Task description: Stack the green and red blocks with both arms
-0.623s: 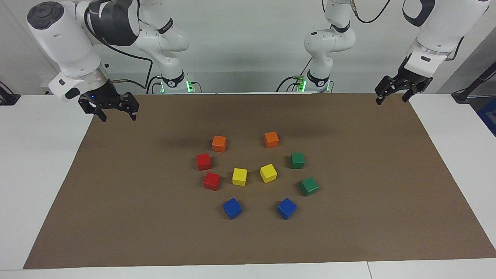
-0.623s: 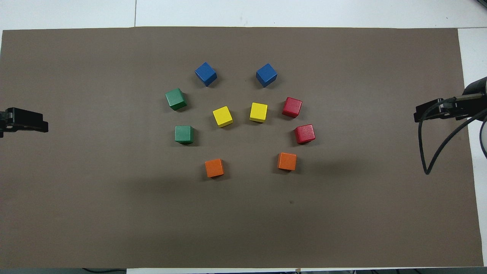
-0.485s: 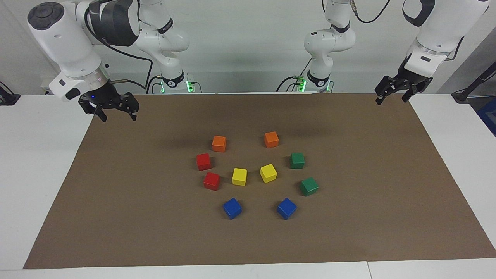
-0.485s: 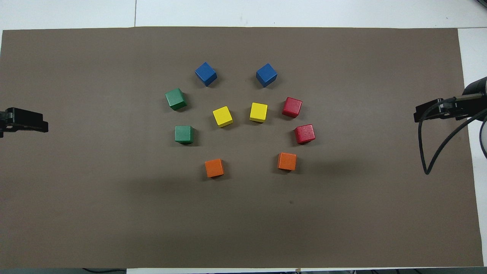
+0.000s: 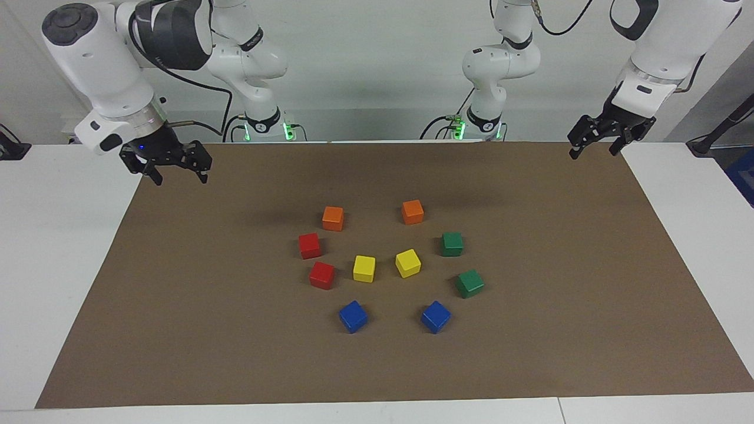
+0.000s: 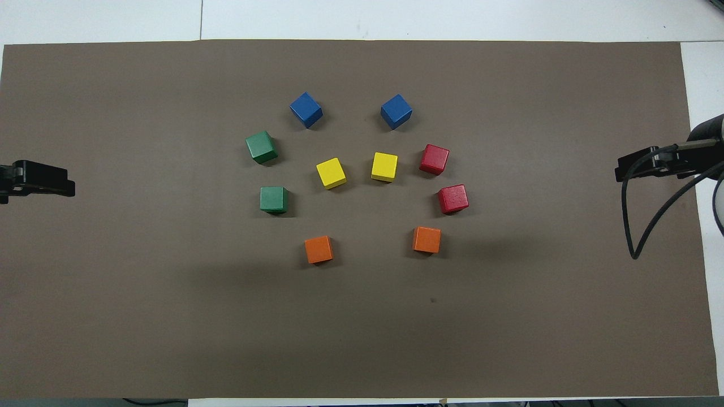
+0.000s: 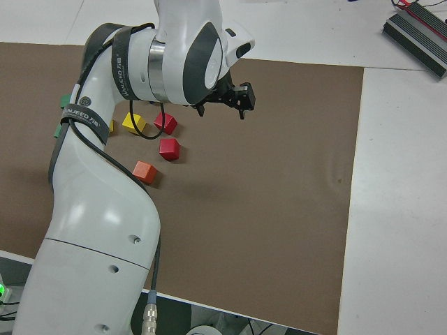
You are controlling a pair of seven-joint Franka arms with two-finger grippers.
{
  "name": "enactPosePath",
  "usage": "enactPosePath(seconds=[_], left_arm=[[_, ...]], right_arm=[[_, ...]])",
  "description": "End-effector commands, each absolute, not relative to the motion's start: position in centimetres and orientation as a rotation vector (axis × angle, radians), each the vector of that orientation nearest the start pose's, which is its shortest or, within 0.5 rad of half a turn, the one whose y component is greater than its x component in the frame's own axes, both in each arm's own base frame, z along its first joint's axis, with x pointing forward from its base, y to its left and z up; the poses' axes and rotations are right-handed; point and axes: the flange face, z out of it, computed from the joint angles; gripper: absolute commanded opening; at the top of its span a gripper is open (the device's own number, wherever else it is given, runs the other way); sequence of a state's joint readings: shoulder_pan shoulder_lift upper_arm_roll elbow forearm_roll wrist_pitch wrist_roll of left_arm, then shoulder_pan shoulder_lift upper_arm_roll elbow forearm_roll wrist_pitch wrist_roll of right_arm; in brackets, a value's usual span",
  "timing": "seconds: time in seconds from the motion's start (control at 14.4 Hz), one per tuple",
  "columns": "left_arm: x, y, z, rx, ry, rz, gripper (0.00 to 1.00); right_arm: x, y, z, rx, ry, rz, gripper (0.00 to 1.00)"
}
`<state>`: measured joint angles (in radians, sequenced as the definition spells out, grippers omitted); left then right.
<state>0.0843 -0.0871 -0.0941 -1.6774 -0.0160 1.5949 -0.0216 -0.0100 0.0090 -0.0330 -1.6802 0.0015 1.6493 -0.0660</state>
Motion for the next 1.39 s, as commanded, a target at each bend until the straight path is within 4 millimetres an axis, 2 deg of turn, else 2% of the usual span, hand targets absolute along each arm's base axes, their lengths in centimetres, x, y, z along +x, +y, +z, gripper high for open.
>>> enactPosePath(seconds=[0.0, 0.14, 0.21, 0.42, 0.55, 0.62, 0.76, 0.97, 1.11, 1.18, 1.25, 1.32], left_arm=[[52.3, -1.1, 62.5, -3.154, 0.066, -0.021, 1.00], [52.4, -2.2, 61.9, -3.163, 0.064, -0.062, 1.00], [52.4, -3.4, 61.5, -3.163, 0.070, -0.068, 1.00], [53.2, -8.7, 58.5, -3.173, 0.016, -0.100, 1.00], [53.5, -11.2, 56.1, -3.179, -0.024, -0.096, 1.00], [53.9, -11.8, 54.8, -3.180, -0.023, -0.096, 1.00], [55.0, -14.9, 51.4, -3.185, 0.054, -0.071, 1.00], [56.1, -18.3, 47.0, -3.188, 0.137, -0.045, 1.00], [56.2, -19.2, 44.5, -3.191, 0.163, -0.061, 1.00], [56.3, -20.1, 43.3, -3.192, 0.180, -0.060, 1.00], [56.3, -21.9, 41.8, -3.192, 0.220, -0.057, 1.00], [56.5, -22.2, 41.1, -3.195, 0.224, -0.071, 1.00]], right_arm=[[55.0, -2.6, 57.4, -3.136, -0.062, 0.065, 1.00], [55.2, -1.3, 57.4, -3.137, -0.065, 0.050, 1.00], [55.4, -0.3, 57.3, -3.139, -0.046, 0.039, 1.00], [55.8, 5.5, 56.0, -3.141, 0.010, 0.022, 1.00], [56.4, 8.7, 54.3, -3.142, -0.004, 0.019, 1.00], [56.7, 9.6, 53.3, -3.141, -0.025, 0.017, 1.00], [57.0, 11.8, 50.7, -3.134, -0.079, -0.008, 1.00], [57.0, 14.4, 46.7, -3.131, -0.140, -0.005, 1.00], [57.3, 15.1, 45.2, -3.132, -0.094, -0.014, 1.00], [57.1, 16.2, 44.8, -3.133, -0.077, -0.007, 1.00], [56.9, 17.2, 44.6, -3.134, -0.079, -0.005, 1.00], [57.1, 17.4, 44.2, -3.135, -0.070, 0.002, 1.00]])
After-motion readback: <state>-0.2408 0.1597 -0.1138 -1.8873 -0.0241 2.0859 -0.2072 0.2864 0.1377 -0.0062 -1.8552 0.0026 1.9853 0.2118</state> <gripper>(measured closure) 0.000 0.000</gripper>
